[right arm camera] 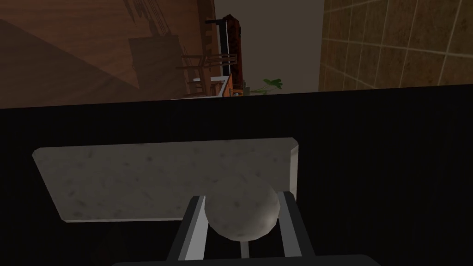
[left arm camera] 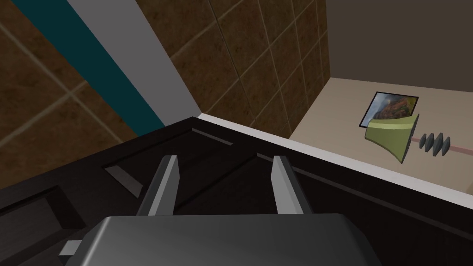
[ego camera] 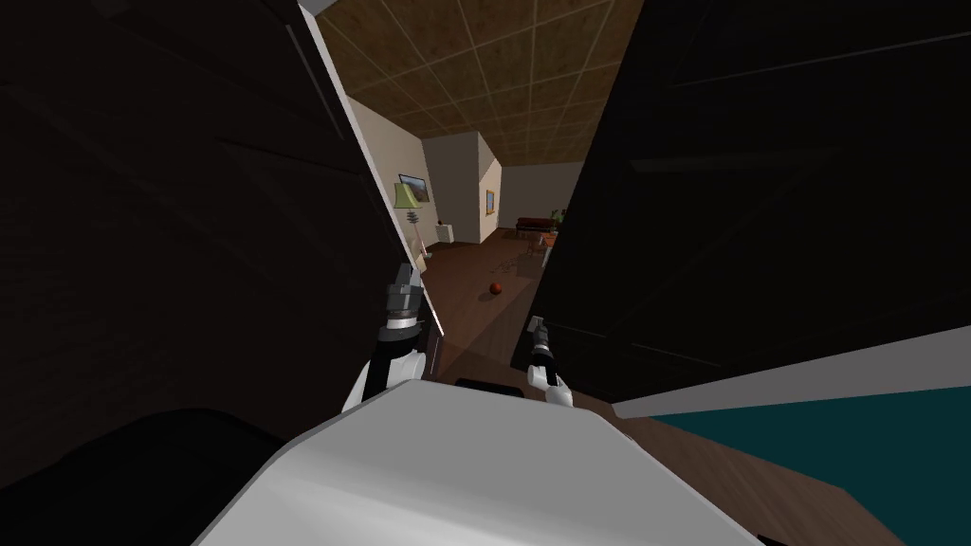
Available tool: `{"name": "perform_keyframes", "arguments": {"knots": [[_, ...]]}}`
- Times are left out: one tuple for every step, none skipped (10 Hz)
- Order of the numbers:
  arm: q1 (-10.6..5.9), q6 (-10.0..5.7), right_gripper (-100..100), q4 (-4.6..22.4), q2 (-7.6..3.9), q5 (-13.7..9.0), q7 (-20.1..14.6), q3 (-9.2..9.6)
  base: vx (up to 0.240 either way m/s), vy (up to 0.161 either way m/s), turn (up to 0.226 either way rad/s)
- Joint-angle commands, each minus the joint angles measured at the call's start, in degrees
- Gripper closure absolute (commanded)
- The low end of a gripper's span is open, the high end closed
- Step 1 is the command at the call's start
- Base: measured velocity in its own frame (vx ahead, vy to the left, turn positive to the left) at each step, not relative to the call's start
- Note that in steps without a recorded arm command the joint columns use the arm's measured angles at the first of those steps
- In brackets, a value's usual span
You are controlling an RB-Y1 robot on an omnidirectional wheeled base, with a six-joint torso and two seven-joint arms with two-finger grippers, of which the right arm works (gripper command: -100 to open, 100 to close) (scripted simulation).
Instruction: Pull the door open
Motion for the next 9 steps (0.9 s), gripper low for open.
{"name": "perform_keyframes", "arguments": {"knots": [[-0.12, -0.07, 100, -0.1, -0.03, 0.0, 0.0, 0.0, -0.02, -0.011, 0.013], [-0.12, -0.07, 100, -0.1, -0.03, 0.0, 0.0, 0.0, -0.004, -0.006, 0.005], [-0.12, -0.07, 100, -0.1, -0.03, 0.0, 0.0, 0.0, 0.0, 0.0, 0.0], [-0.12, -0.07, 100, -0.1, -0.03, 0.0, 0.0, 0.0, 0.0, 0.0, 0.0], [-0.03, 0.05, 100, 0.0, -0.43, 0.1, -0.4, 0.3, -0.109, -0.04, 0.075], [-0.02, 0.04, 100, 0.0, -0.57, 0.2, -0.5, 0.37, -0.17, -0.061, 0.102], [0.02, 0.02, 100, 0.1, -0.94, 0.3, -0.8, 0.55, -0.172, -0.06, 0.109], [0.03, 0.01, 100, 0.1, -1.12, 0.3, -1.0, 0.64, -0.186, -0.036, 0.069], [0.07, -0.02, 100, 0.1, -1.52, 0.4, -1.4, 0.86, -0.197, -0.01, 0.087]]}}
